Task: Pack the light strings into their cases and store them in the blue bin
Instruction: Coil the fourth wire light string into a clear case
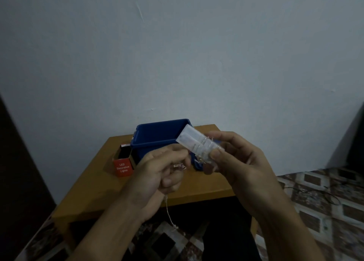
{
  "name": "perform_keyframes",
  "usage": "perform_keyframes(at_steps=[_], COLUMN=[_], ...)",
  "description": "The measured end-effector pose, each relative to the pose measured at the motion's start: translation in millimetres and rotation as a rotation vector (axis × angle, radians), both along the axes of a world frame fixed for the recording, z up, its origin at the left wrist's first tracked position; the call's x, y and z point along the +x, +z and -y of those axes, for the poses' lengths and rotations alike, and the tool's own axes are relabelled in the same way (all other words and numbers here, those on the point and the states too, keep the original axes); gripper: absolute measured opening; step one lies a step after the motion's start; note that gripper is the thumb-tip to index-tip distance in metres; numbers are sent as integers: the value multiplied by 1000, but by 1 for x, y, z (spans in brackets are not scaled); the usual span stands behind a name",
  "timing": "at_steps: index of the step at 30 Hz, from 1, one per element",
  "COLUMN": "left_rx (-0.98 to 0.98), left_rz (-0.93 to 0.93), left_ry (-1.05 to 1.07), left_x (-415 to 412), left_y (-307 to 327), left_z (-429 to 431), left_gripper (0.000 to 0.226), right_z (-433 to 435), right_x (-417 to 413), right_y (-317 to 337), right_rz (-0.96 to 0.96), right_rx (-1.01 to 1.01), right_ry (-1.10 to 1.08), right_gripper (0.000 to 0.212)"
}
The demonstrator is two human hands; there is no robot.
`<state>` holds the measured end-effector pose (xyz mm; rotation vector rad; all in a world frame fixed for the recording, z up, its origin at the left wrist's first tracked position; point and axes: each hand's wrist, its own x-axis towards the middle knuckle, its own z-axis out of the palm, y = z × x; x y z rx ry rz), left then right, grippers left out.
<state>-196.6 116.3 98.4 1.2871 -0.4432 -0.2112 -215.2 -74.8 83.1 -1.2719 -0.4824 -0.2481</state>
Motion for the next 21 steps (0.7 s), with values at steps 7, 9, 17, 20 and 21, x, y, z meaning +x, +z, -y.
perform_keyframes(at_steps=[7,9,17,20,21], left_rx=[264,316,459,500,509], left_rz=[291,370,514,492,477], left_ry=[344,366,419,369,354], left_x=[-11,-13,-11,-10,-11], left_y=[10,11,10,9,10], left_z=[12,11,3,0,0], left_gripper=[41,46,29,28,27], right_z=[-7,-5,1,5,5], right_x=[-1,-2,1,-1,-1], right_y=[-1,0,-1,-1,-1], right_rz=[94,103,108,109,111], right_rx=[-170,-218,-276,-284,-292], right_ry=[-146,-100,-77,-78,-81], right_gripper=[32,35,30,27,26])
